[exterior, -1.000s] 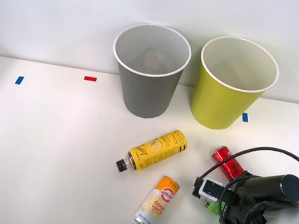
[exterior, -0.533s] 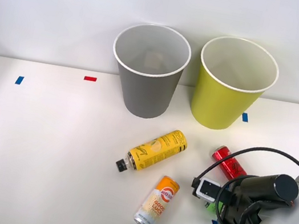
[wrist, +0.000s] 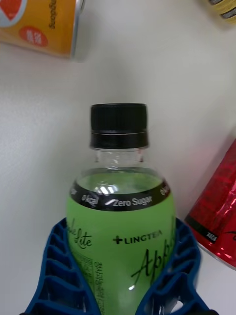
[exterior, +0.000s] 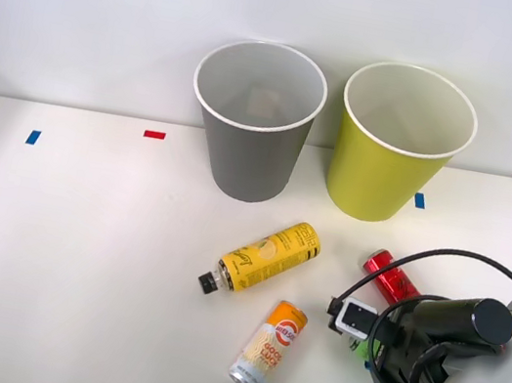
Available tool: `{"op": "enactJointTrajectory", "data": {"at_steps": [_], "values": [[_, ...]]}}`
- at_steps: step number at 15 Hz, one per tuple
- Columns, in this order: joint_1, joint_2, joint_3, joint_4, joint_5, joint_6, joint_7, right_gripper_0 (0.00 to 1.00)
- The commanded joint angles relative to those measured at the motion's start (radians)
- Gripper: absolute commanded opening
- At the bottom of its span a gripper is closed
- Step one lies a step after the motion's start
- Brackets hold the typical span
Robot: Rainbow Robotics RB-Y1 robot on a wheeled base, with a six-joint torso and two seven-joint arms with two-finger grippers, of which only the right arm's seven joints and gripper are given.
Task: Put cans in the gray bin, plastic bottles in the light green bin
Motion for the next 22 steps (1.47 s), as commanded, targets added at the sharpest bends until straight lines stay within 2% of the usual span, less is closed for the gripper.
{"op": "enactJointTrajectory", "data": {"at_steps": [1, 5, 8, 11, 15, 17, 22], "values": [[0.021, -0.001, -0.051, -0.052, -0.026, -0.052, -0.022, 0.0], [0.145, 0.001, -0.291, -0.13, -0.319, -0.222, -0.028, 0.0], [0.205, 0.047, -0.383, -0.175, -0.431, -0.326, -0.028, 0.0], [0.209, 0.137, -0.438, -0.173, -0.508, -0.465, -0.022, 0.0], [0.194, 0.222, -0.482, -0.173, -0.515, -0.672, -0.033, 0.0], [0.176, 0.26, -0.511, -0.165, -0.515, -0.721, -0.048, 0.0], [0.033, 0.375, -0.581, -0.024, -0.523, -0.808, -0.077, 0.0]]}}
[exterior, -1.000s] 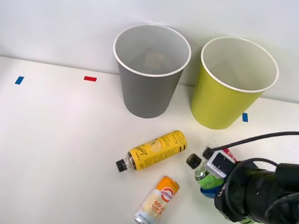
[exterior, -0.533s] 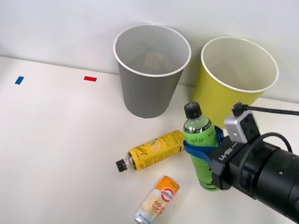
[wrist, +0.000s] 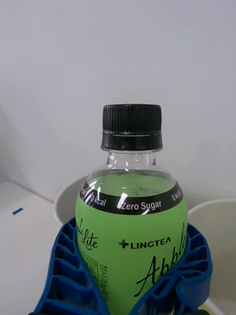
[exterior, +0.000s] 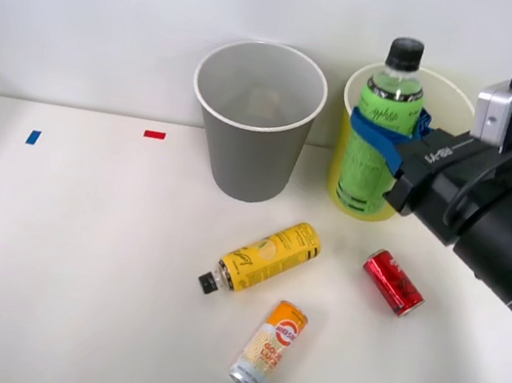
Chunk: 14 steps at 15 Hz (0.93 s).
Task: Put cans in the gray bin, plastic bottles in the light green bin
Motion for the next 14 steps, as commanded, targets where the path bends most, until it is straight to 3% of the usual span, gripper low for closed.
{"op": "enactJointTrajectory", "data": {"at_steps": [1, 7, 10, 14], "values": [[-0.097, 0.055, -0.057, 0.085, -0.001, -0.011, -0.023, 0.0], [-0.296, 0.105, -0.126, 0.339, 0.032, -0.073, -0.02, 0.0], [-0.362, 0.157, -0.128, 0.442, 0.135, -0.091, -0.023, 0.0], [-0.459, 0.192, -0.106, 0.615, 0.135, -0.183, -0.011, 0.0]]}}
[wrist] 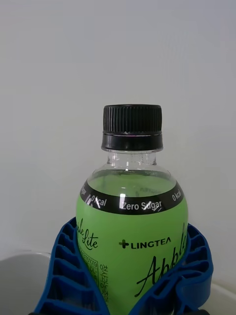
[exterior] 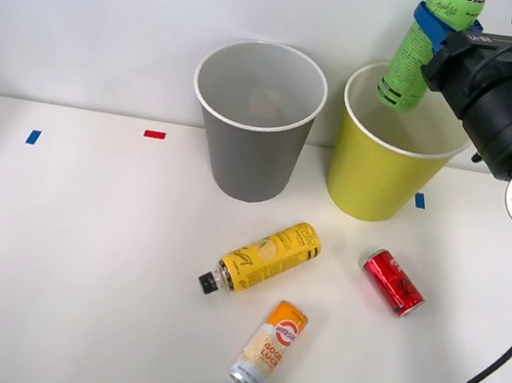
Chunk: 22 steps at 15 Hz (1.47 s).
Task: Put cans in the gray bin, plastic bottles in the light green bin
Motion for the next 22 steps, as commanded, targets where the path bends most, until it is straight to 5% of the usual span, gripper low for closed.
{"op": "enactJointTrajectory", "data": {"at_steps": [1, 4, 5, 7, 8, 12, 22], "values": [[-0.061, 0.009, 0.031, 0.124, 0.0, -0.091, 0.011, 0.0], [-0.058, 0.006, 0.049, 0.132, 0.0, -0.114, 0.007, 0.0], [-0.056, 0.003, 0.049, 0.132, 0.0, -0.119, 0.005, 0.13], [-0.053, -0.02, 0.063, 0.132, 0.0, -0.122, 0.005, 0.8], [-0.053, -0.048, 0.084, 0.132, -0.003, -0.142, 0.002, 1.0], [-0.007, -0.201, 0.227, 0.106, -0.095, -0.332, 0.004, 1.0], [0.599, -0.412, 0.233, -0.414, -0.099, -0.547, -0.002, 1.0]]}}
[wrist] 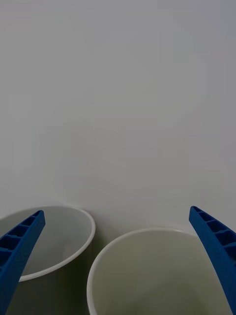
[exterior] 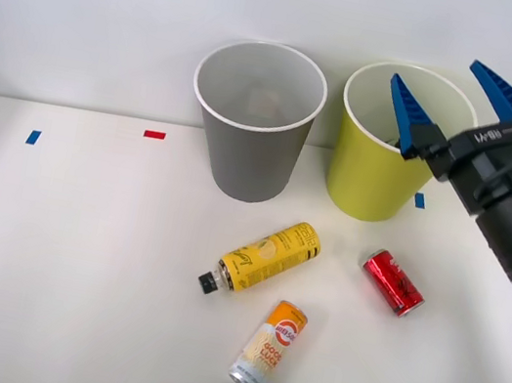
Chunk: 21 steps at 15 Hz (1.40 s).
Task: Put cans in the gray bin, plastic bottles in the light green bin
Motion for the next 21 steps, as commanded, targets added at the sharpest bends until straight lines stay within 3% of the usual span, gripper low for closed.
{"op": "enactJointTrajectory", "data": {"at_steps": [1, 8, 15, 19, 21], "values": [[0.228, -0.021, 0.002, -0.12, 0.004, -0.159, 0.007, 1.0], [0.564, 0.137, 0.071, -0.126, 0.037, -0.406, 0.026, 1.0], [0.785, 0.331, 0.061, -0.126, 0.151, -0.374, 0.026, 1.0], [0.813, 0.41, -0.002, -0.123, 0.205, -0.269, 0.02, 1.0], [0.779, 0.49, -0.034, -0.086, 0.367, -0.245, -0.031, 1.0]]}}
